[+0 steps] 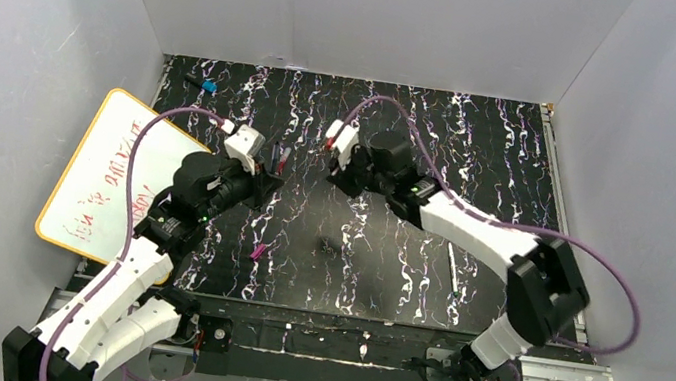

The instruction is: Insert the pens into the pen caps

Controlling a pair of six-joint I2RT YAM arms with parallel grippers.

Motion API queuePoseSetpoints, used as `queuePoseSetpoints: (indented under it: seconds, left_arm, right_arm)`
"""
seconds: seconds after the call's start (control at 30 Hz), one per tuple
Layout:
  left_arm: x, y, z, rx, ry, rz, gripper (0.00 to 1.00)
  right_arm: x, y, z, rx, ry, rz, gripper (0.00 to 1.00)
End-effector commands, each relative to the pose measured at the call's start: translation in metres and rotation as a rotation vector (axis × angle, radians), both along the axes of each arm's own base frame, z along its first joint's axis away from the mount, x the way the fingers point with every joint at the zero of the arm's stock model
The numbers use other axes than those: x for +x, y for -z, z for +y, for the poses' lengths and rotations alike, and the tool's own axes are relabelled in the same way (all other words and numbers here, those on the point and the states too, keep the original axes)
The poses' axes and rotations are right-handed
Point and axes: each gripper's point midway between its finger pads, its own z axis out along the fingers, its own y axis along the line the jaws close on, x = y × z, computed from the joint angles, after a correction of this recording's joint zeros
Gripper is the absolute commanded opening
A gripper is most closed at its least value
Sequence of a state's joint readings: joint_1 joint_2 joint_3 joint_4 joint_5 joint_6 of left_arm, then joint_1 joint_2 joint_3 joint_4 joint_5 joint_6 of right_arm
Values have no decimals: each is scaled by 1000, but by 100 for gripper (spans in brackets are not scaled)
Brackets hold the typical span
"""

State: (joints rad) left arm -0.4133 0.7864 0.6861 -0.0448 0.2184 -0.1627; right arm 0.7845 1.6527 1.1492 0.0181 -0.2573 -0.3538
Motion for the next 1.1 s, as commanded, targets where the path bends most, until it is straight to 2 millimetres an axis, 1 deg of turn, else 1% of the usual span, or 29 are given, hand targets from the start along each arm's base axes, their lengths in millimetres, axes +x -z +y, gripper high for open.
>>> queuePoseSetpoints:
  seconds: [0.0,0.13,0.23,0.27,0.3,0.33,0.37,0.4,0.43,0.5,0.6,0.77,0.87,1.07]
  left_arm:
    - [-9,-3,-16,-26,118,-52,0]
    - [-22,-3,-30,-39,218,-86,0]
    - [-29,-9,-37,-71,272,-131,0]
    - [-32,-7,-40,-92,294,-153,0]
    - [-38,-12,-47,-133,338,-177,0]
    - [-44,-16,-54,-172,383,-186,0]
    - [-52,-20,-61,-223,433,-182,0]
    - [-57,-25,-65,-256,462,-186,0]
    - [-64,-34,-70,-314,506,-202,0]
    - [-74,-42,-76,-373,568,-196,0]
    - [-83,-50,-79,-417,621,-201,0]
    - [-91,-51,-83,-441,666,-186,0]
    - [-94,-52,-85,-446,683,-182,0]
    - [-99,-52,-86,-447,701,-180,0]
  right_arm:
    - [11,-113,7,374,187,-95,1]
    - [-6,-166,5,542,194,-30,1]
    - [-18,-206,-2,694,195,-18,1]
    - [-26,-237,-7,823,173,-37,1]
    - [-38,-259,-5,912,122,-3,1]
    - [-52,-278,-3,1024,53,67,1]
    - [-72,-287,-6,1133,-45,112,1]
    - [-82,-290,-8,1183,-94,132,1]
    - [-95,-293,-7,1210,-175,168,1]
    - [-111,-298,-2,1233,-280,243,1]
    - [-125,-297,6,1230,-346,251,1]
    - [-130,-294,16,1219,-377,271,1]
    - [-129,-291,20,1214,-380,272,1]
    - [-127,-290,21,1209,-378,240,1]
